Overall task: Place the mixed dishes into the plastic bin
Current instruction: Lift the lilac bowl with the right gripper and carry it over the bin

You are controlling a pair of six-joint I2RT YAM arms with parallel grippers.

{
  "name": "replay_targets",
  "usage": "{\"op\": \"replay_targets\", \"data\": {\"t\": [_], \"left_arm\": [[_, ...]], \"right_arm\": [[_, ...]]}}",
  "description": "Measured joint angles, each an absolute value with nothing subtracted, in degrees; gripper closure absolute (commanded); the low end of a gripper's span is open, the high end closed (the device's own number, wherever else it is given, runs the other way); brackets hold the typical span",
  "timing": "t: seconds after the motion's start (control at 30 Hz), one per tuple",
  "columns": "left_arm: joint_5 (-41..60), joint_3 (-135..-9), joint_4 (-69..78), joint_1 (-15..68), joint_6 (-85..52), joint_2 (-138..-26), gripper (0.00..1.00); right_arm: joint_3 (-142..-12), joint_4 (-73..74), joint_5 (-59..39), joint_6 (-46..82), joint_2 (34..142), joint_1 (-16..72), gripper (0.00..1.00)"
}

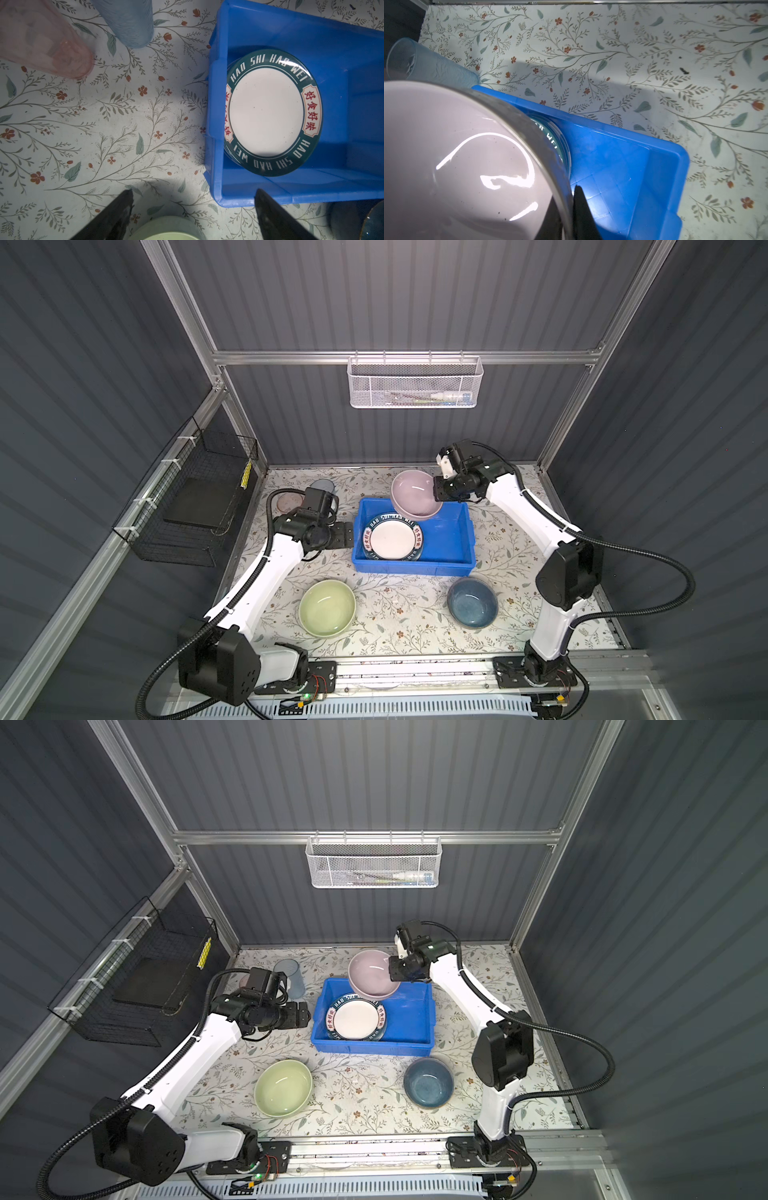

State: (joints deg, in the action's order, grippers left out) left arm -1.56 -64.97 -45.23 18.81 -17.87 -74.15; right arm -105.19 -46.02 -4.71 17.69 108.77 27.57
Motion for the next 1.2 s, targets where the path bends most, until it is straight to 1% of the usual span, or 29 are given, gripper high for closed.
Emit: {"op": "replay_targets", "data": {"t": [0.23, 0.5, 1.2], "left_arm": [[-2.6, -64.0, -45.1, 18.8, -18.7, -72.0, 0.04], [-3.5, -63.1, -44.8, 18.8, -18.7, -71.2, 0.03], [-3.5, -62.1, -44.5, 18.8, -18.7, -69.6, 0.02]], "right_arm": [[-107.0, -47.2, -3.3, 18.5, 116.0, 33.0, 1.0], [-107.0, -48.3, -1.2, 19.5, 119.5, 37.8, 1.0], [-106.1, -46.7, 2.7, 21.5, 121.8, 38.4, 1.0]]}}
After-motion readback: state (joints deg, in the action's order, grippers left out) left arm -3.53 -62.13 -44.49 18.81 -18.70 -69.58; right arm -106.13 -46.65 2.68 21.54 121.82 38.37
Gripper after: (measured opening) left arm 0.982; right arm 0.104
